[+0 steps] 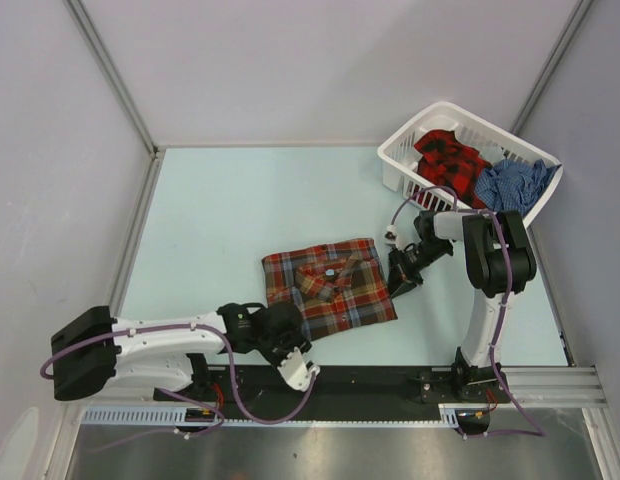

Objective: Fold and stack the long sleeve shirts
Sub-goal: Fold the shirt

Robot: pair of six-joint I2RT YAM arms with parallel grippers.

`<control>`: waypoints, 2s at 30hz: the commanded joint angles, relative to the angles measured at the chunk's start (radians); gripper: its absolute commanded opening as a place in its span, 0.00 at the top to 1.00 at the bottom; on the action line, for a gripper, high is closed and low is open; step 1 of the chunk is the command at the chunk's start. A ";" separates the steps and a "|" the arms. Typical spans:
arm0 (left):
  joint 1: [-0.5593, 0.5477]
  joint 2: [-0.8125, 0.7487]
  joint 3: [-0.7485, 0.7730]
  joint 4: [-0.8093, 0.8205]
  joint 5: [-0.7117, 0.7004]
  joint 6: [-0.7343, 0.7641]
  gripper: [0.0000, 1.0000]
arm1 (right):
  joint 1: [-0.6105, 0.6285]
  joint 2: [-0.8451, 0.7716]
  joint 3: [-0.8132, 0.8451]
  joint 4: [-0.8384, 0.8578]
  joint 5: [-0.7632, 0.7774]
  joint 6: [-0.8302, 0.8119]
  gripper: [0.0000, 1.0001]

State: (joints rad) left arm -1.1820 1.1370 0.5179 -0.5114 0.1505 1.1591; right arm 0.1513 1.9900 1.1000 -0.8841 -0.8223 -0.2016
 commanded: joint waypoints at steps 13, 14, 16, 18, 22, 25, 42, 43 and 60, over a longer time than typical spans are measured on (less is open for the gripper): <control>-0.004 -0.023 -0.047 -0.027 -0.032 0.021 1.00 | -0.012 0.046 0.100 -0.127 0.140 -0.140 1.00; -0.004 -0.025 -0.045 -0.030 -0.034 0.017 1.00 | -0.018 0.047 0.103 -0.128 0.149 -0.145 1.00; -0.002 -0.029 -0.042 -0.038 -0.032 0.011 1.00 | -0.022 0.053 0.107 -0.130 0.153 -0.151 1.00; -0.001 -0.033 -0.041 -0.045 -0.031 0.008 1.00 | -0.025 0.056 0.112 -0.139 0.169 -0.162 1.00; 0.004 -0.034 -0.039 -0.055 -0.029 0.005 1.00 | -0.033 0.056 0.129 -0.151 0.193 -0.177 1.00; 0.005 -0.033 -0.036 -0.064 -0.029 0.005 1.00 | -0.047 0.059 0.142 -0.168 0.212 -0.193 1.00; 0.109 -0.065 0.292 -0.228 0.208 -0.307 0.43 | 0.031 0.036 0.089 -0.162 0.098 -0.174 1.00; 0.142 -0.047 0.325 -0.217 0.233 -0.344 0.39 | 0.031 0.042 0.086 -0.159 0.082 -0.173 1.00; 0.665 0.537 0.648 -0.176 0.500 -0.676 0.38 | -0.079 -0.097 0.198 -0.400 0.051 -0.378 0.60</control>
State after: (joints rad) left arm -0.5488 1.6672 1.1481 -0.6918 0.5568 0.5541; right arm 0.1085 2.0026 1.2144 -1.1587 -0.7490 -0.4736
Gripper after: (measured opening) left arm 0.625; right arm 0.388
